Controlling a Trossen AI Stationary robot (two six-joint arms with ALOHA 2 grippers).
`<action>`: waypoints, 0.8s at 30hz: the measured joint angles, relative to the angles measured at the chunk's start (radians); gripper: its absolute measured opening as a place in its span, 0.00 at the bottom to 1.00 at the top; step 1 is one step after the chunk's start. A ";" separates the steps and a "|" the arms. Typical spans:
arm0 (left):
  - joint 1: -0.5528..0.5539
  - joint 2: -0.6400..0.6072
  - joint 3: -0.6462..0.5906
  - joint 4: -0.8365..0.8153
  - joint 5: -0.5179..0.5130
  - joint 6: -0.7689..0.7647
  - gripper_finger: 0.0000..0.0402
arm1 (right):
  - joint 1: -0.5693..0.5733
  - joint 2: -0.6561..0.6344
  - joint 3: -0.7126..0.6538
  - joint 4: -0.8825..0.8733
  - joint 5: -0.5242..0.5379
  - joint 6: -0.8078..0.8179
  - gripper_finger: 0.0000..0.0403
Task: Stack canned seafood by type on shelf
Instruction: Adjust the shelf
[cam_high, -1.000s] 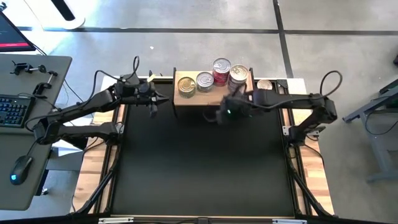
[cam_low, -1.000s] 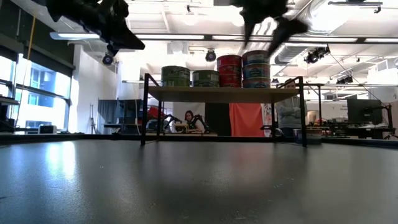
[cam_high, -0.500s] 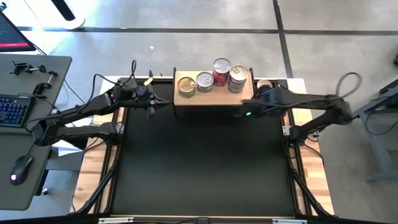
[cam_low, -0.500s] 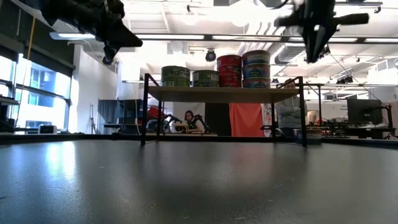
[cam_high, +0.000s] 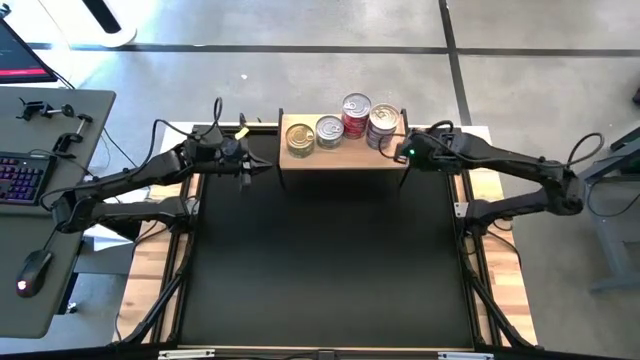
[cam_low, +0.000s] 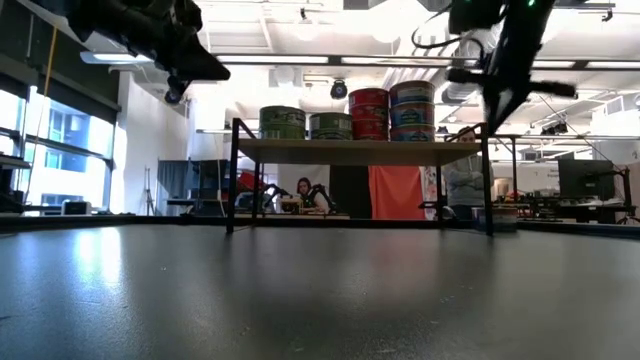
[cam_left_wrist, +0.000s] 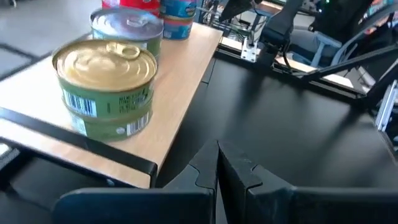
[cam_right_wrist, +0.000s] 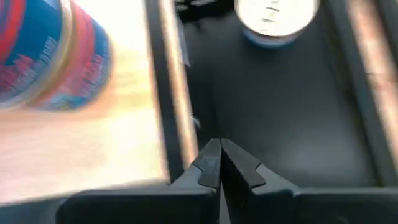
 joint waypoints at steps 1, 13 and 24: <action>0.000 0.003 0.000 -0.002 0.000 -0.019 0.00 | -0.015 0.001 -0.011 0.040 -0.009 -0.023 0.00; -0.070 -0.004 0.000 0.004 -0.001 -0.087 0.00 | -0.065 0.014 -0.029 0.126 -0.078 -0.161 0.00; -0.083 -0.214 0.000 0.145 -0.012 -0.085 0.00 | 0.036 0.095 -0.027 0.311 -0.108 -0.062 0.00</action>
